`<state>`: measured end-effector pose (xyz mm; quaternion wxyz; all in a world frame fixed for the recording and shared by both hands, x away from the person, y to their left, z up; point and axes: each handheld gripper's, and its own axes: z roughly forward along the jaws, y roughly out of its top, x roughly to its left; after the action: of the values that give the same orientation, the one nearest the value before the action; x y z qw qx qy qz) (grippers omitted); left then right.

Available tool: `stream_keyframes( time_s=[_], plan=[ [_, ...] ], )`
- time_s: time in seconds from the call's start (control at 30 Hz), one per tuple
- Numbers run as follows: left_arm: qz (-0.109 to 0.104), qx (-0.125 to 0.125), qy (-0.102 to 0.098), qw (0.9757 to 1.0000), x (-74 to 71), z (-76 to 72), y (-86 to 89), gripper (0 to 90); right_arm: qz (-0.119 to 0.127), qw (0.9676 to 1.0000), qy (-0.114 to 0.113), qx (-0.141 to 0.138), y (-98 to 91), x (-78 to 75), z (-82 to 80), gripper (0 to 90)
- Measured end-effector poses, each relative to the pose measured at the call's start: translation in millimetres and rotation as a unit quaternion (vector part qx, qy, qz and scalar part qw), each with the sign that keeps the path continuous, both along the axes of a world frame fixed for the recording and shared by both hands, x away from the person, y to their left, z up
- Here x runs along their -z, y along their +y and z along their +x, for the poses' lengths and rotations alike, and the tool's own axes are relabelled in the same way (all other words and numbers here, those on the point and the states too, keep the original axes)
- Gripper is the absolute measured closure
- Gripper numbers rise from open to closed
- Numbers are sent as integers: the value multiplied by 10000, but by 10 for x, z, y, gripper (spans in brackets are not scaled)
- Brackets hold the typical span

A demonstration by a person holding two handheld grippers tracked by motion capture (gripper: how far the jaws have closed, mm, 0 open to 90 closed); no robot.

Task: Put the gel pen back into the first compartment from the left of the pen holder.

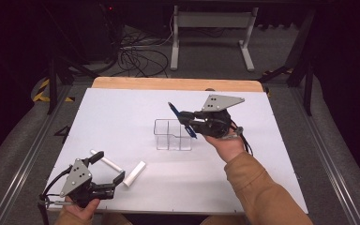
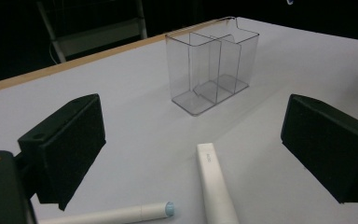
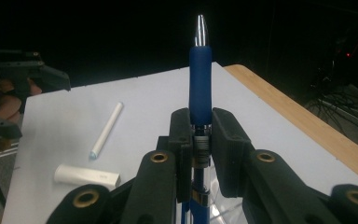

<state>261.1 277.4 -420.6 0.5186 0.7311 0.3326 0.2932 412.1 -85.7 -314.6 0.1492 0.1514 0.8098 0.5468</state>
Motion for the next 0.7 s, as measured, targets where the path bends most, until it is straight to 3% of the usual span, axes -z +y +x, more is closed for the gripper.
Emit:
stream_keyframes(
  time_s=[0.7],
  plan=[
    [26, 9, 28, 10000, 2, 2, 5, 71, 643, 9977, 211, 53, 326, 147, 201, 788]
  ],
)
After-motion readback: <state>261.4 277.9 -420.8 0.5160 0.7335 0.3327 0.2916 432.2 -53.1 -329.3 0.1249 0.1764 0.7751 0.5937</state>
